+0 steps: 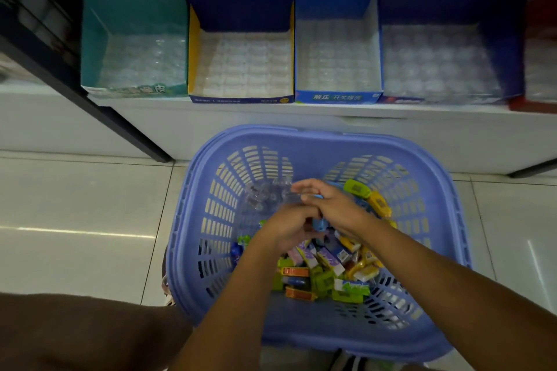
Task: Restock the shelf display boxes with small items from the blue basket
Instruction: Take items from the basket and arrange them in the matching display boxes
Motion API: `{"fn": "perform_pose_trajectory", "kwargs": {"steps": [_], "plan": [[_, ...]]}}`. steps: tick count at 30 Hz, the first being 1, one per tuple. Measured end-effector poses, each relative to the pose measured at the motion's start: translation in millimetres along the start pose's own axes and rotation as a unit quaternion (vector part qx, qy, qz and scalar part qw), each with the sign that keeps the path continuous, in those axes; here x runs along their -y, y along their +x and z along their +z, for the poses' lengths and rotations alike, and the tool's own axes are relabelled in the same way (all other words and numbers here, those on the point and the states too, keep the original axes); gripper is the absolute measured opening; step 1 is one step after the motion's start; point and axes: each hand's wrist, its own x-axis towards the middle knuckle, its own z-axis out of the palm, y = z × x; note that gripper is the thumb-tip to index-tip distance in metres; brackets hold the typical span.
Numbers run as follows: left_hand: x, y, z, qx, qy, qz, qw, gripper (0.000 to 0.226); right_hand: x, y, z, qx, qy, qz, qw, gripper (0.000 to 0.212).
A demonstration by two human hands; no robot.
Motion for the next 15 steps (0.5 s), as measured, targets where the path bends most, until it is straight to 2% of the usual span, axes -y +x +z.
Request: {"fn": "perform_pose_trajectory", "kwargs": {"steps": [2,4,6,8,10,15], "plan": [[-1,-1,-10,-0.001,-0.003,-0.021,1.0,0.012,0,13,0,0.003,-0.033,0.013,0.999,0.032],[-4,-3,-19,-0.028,0.025,-0.038,0.999,0.013,-7,31,-12,-0.064,-0.212,0.028,0.975,0.034],[-5,-2,-26,-0.07,0.045,-0.047,0.995,0.029,-18,43,-26,-0.119,-0.43,0.063,0.893,0.026],[-7,-4,-31,-0.113,0.054,-0.047,0.991,0.037,-31,50,-30,-0.116,-0.578,0.097,0.802,0.024],[-7,-4,-36,-0.15,0.063,-0.047,0.986,0.041,-44,57,-25,-0.102,-0.646,0.094,0.751,0.028],[-17,-7,-35,-0.186,0.024,-0.069,0.98,0.045,-62,62,-19,-0.138,-0.683,0.06,0.715,0.031]]}}
